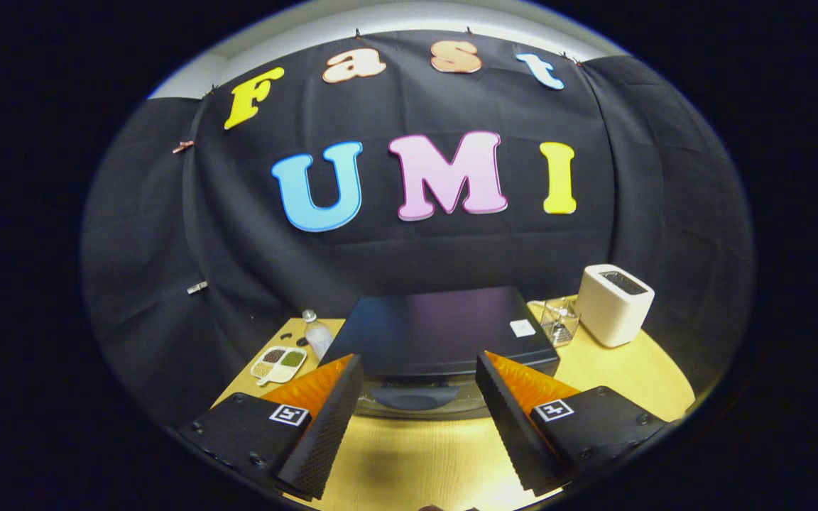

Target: Open the toaster oven, put the food inside, and close the toaster oven door.

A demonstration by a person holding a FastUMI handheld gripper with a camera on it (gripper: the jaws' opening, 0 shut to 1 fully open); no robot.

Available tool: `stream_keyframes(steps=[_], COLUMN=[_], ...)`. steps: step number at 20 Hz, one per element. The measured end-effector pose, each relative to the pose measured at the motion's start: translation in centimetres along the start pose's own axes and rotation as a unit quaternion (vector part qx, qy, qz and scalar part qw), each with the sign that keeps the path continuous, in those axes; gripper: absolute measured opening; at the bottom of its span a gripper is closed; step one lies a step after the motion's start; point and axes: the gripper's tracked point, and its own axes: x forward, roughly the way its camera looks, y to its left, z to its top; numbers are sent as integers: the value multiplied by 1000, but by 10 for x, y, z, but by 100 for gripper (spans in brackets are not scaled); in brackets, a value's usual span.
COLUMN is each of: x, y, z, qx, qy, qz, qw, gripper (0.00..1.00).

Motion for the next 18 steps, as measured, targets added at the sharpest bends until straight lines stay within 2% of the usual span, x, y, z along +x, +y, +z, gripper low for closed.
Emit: stream_keyframes(steps=[6,7,10,13,18], x=[-78,-106,-146,-177,-192], y=[-19,-27,-36,-44,-40], z=[61,62,52,28,9], qx=[-2,-5,6,-11,-14], qy=[-74,-82,-80,-68,-52], qz=[2,-1,-6,-21,-11], qw=[997,997,997,997,998], gripper=[98,98,98,98,98])
